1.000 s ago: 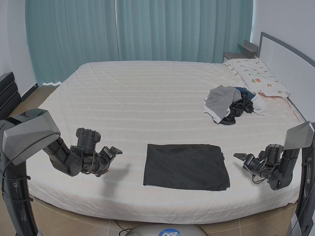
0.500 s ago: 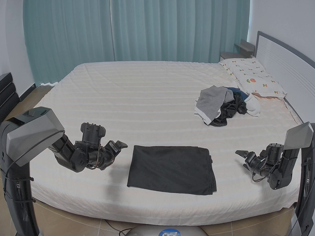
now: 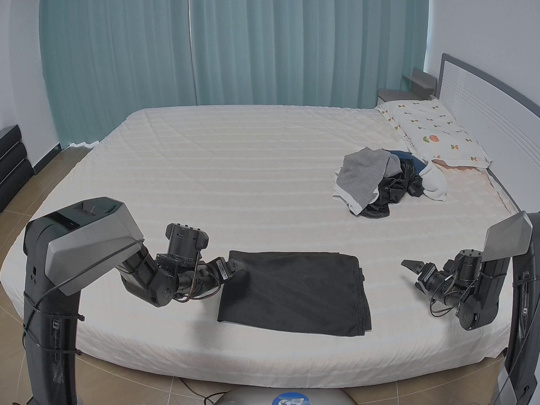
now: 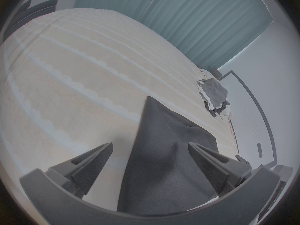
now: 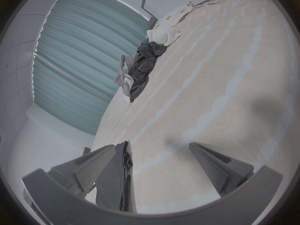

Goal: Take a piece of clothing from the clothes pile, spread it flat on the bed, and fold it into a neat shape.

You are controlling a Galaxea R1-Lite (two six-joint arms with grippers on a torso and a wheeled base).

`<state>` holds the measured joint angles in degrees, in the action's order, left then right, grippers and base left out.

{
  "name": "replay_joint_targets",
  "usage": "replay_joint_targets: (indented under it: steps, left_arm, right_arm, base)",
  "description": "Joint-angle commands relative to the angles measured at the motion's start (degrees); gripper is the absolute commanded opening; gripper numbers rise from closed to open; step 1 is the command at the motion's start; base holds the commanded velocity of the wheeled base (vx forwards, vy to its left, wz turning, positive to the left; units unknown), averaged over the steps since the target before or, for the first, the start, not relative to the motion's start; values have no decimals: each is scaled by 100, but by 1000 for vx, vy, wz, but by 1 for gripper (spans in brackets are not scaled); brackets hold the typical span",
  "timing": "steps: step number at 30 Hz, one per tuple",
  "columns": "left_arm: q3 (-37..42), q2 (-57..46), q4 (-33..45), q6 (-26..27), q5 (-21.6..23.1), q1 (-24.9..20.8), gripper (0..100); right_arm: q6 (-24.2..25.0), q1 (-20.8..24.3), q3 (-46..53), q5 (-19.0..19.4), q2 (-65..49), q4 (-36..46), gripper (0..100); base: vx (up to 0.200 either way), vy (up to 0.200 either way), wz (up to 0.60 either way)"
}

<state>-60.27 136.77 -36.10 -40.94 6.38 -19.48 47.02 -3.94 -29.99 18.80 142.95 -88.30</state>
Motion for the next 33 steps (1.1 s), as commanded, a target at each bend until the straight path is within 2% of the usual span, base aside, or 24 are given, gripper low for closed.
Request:
replay_joint_targets:
  steps: [1, 2, 3, 9, 33]
  left_arm:
    - [270, 210, -433, 33, -31, -91, 100]
    - [270, 210, -433, 33, -31, -91, 100]
    - [507, 210, -802, 68, 22, -161, 100]
    - [903, 360, -1778, 306, 22, -249, 100]
    - [789, 527, -1954, 297, 22, -311, 100]
  right_arm:
    - [0, 7, 11, 1, 40, -12, 100]
    - [0, 7, 11, 1, 40, -12, 100]
    - [-9, 7, 11, 1, 40, -12, 100]
    - [-9, 7, 11, 1, 58, -21, 100]
    - [-9, 7, 11, 1, 58, -12, 100]
  base:
    - [0, 0, 0]
    - [0, 0, 0]
    - [0, 0, 0]
    - [0, 0, 0]
    - [0, 0, 0]
